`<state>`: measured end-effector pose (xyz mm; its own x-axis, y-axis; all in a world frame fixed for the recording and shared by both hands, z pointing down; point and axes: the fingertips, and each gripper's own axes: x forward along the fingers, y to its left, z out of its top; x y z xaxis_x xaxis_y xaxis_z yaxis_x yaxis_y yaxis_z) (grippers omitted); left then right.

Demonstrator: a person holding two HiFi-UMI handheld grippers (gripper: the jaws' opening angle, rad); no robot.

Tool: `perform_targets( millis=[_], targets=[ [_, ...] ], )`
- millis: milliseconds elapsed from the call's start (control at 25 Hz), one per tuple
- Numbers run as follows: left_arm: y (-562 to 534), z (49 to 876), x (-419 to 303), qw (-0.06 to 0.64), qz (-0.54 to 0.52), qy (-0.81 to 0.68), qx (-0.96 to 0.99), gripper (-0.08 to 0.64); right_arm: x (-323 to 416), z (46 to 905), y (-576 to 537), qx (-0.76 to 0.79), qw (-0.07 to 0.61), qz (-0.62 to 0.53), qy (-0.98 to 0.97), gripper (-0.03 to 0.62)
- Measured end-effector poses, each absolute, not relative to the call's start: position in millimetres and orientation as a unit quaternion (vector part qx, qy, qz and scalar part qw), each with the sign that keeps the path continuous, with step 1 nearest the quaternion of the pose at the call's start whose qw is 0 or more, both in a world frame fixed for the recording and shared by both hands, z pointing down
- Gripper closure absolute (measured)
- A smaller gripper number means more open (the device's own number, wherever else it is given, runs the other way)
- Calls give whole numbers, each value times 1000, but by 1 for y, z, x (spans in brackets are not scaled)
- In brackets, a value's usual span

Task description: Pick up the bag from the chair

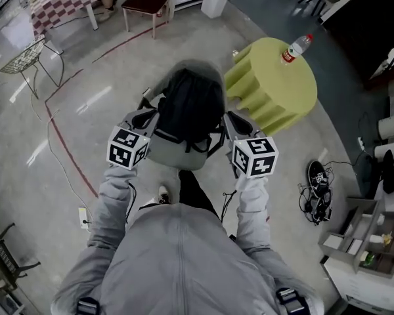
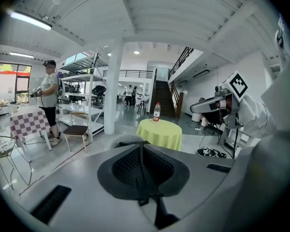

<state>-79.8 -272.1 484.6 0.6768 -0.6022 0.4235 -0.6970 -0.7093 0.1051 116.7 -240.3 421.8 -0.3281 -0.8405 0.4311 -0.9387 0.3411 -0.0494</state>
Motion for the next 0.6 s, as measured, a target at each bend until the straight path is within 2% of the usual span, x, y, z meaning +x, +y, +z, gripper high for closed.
perform_targets(
  millis=[80, 200, 400, 520, 600],
  targets=[
    [-285, 500, -77, 144, 194, -355, 903, 550, 120, 434, -258, 551, 181, 153, -800, 518],
    [-308, 523, -71, 162, 210, -358, 895, 491, 126, 451, -289, 544, 195, 161, -800, 502],
    [-353, 570, -59, 166, 242, -369, 882, 461, 146, 496, -340, 526, 228, 198, -795, 458],
    [-377, 604, -52, 194, 264, -368, 870, 406, 160, 526, -370, 515, 252, 219, -790, 433],
    [-388, 626, -45, 212, 273, -363, 865, 396, 171, 548, -385, 512, 260, 236, -784, 425]
  ],
)
